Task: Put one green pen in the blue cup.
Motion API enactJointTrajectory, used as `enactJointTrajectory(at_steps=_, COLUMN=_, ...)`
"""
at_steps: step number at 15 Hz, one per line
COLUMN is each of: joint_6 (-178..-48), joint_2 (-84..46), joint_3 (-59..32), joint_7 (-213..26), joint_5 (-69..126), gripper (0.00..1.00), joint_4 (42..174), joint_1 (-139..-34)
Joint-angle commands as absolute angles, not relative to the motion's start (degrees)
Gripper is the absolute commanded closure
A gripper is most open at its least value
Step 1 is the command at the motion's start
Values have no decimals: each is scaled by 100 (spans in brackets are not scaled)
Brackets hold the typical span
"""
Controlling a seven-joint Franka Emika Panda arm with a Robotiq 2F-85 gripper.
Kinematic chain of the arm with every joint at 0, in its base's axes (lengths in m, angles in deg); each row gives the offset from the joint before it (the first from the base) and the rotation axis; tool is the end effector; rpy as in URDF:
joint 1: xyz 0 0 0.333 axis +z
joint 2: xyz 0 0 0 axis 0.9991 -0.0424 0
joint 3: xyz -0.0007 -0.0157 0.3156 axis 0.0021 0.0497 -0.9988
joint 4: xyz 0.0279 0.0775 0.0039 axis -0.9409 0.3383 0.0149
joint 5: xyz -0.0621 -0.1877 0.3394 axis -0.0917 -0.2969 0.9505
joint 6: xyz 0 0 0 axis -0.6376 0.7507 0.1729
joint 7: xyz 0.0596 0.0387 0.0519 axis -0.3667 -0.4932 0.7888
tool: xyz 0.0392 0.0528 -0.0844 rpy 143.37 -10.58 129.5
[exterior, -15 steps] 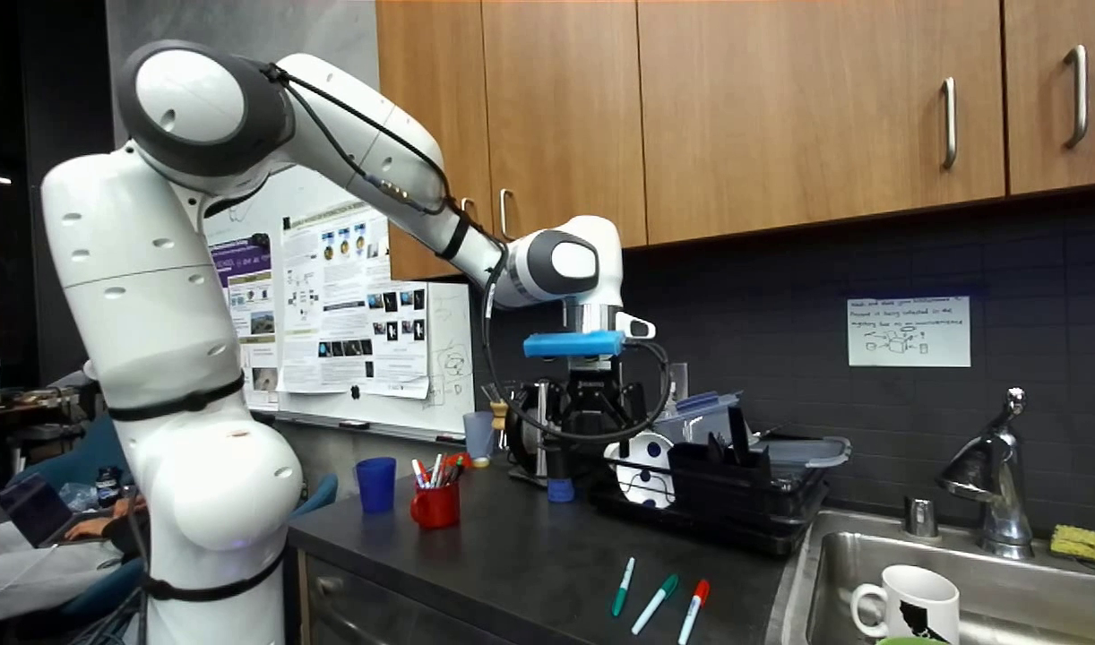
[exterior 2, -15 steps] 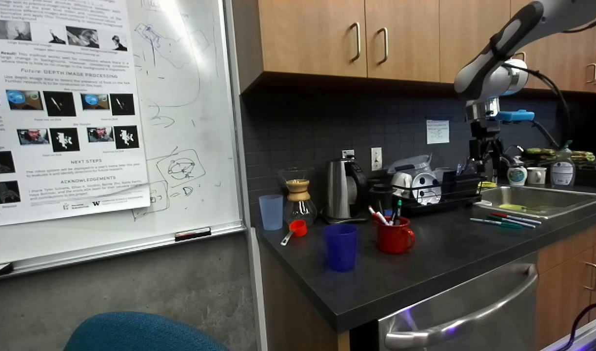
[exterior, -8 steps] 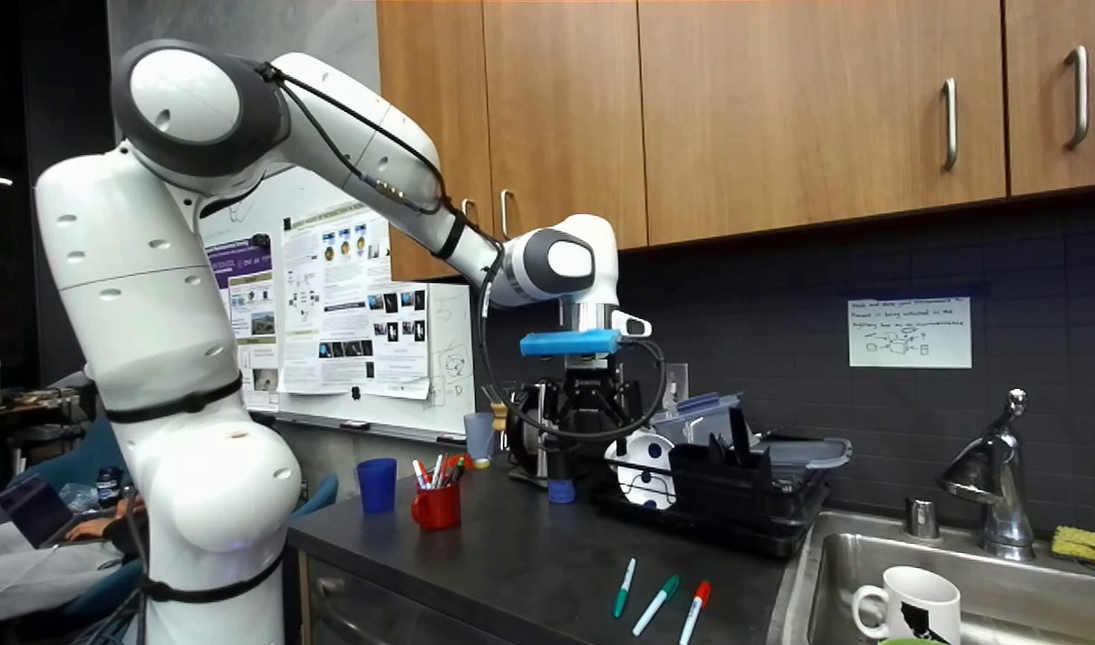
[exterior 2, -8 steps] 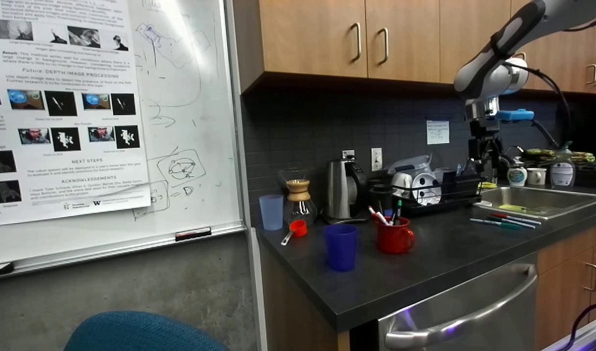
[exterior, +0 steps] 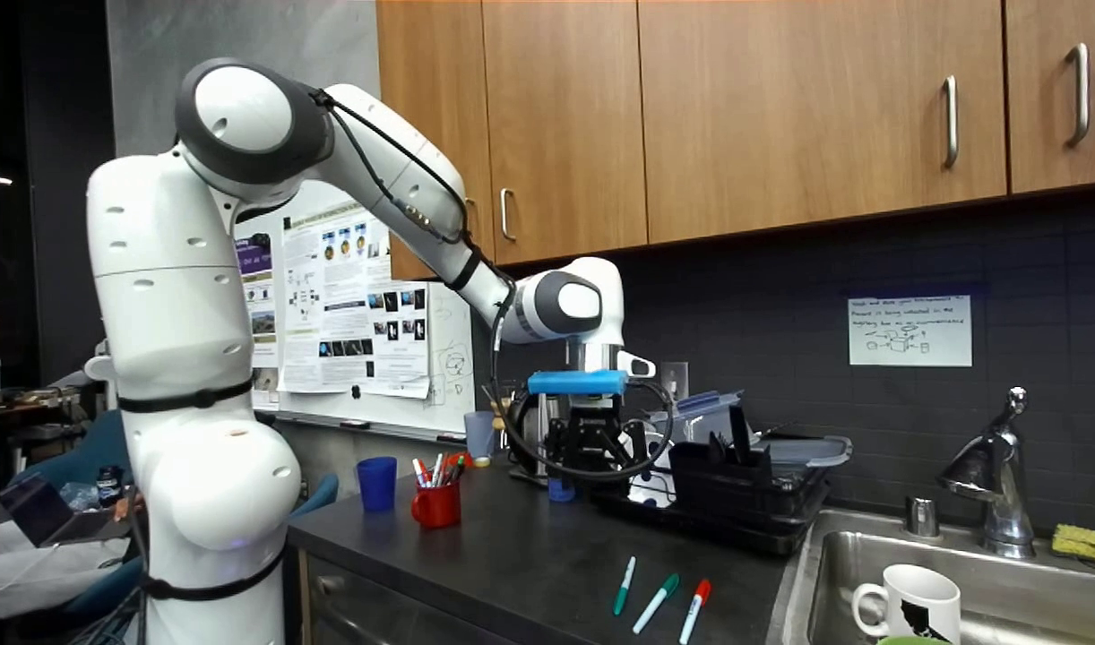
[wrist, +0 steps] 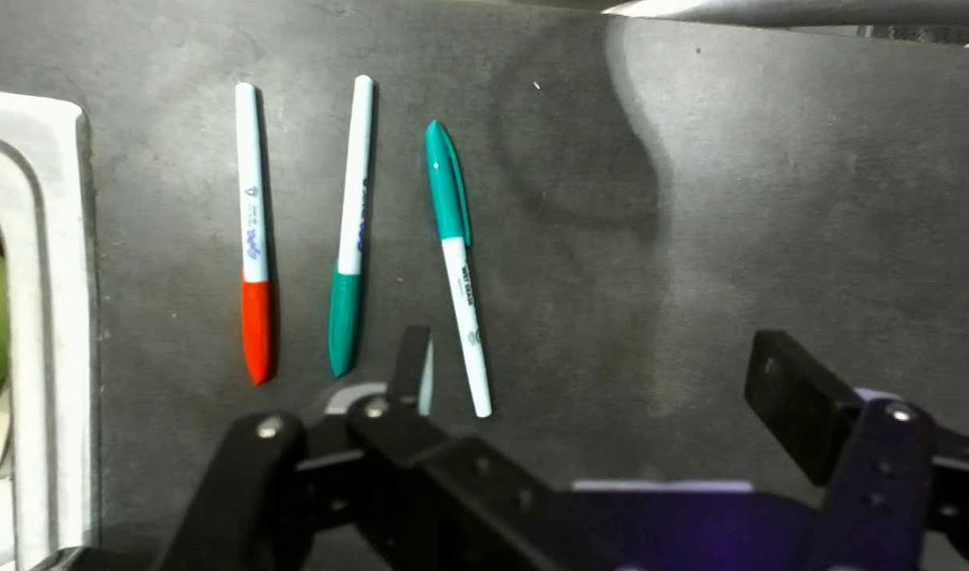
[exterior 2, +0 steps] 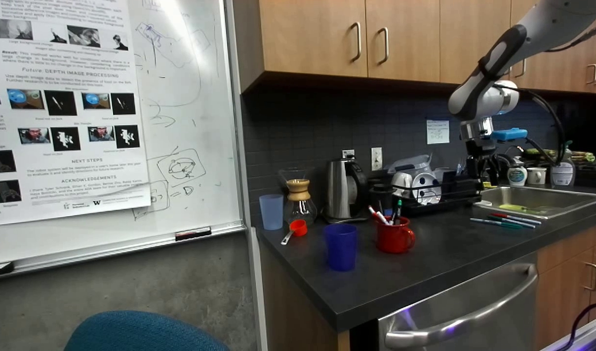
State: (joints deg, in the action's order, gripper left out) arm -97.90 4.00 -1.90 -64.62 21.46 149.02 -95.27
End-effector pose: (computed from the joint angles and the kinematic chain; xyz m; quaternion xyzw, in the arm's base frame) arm 0.4337 -0.1949 0.3734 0.9947 0.0582 -0.0813 0.0235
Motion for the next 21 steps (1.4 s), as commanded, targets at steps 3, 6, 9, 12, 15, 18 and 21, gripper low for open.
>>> enactJointTrajectory(at_steps=3, joint_6=-10043, joint_2=-467, joint_3=-268, joint_7=-6271, joint_5=2059, gripper=0, joint_4=14609, joint_1=-9745)
enactJointTrajectory(at_steps=6, joint_6=-9979, joint_2=-845, joint_3=-298, joint_7=-6118, joint_5=2064, gripper=0, joint_4=14428, joint_1=-9819)
enactJointTrajectory(at_steps=9, joint_6=-9951, joint_2=-1178, joint_3=-339, joint_7=-5988, joint_5=2042, gripper=0, joint_4=14225, joint_1=-9891)
enactJointTrajectory(at_steps=12, joint_6=-9989, joint_2=-1436, joint_3=-390, joint_7=-5846, joint_5=1932, gripper=0, joint_4=14078, joint_1=-9947)
enactJointTrajectory(at_steps=15, joint_6=-10031, joint_2=-1637, joint_3=-450, joint_7=-5719, joint_5=1859, gripper=0, joint_4=13945, joint_1=-10006)
enactJointTrajectory(at_steps=18, joint_6=-10263, joint_2=-1751, joint_3=-513, joint_7=-5480, joint_5=1916, gripper=0, joint_4=13914, joint_1=-10098)
enactJointTrajectory(at_steps=21, joint_6=-10566, joint_2=-1740, joint_3=-566, joint_7=-5170, joint_5=2108, gripper=0, joint_4=14024, joint_1=-10248)
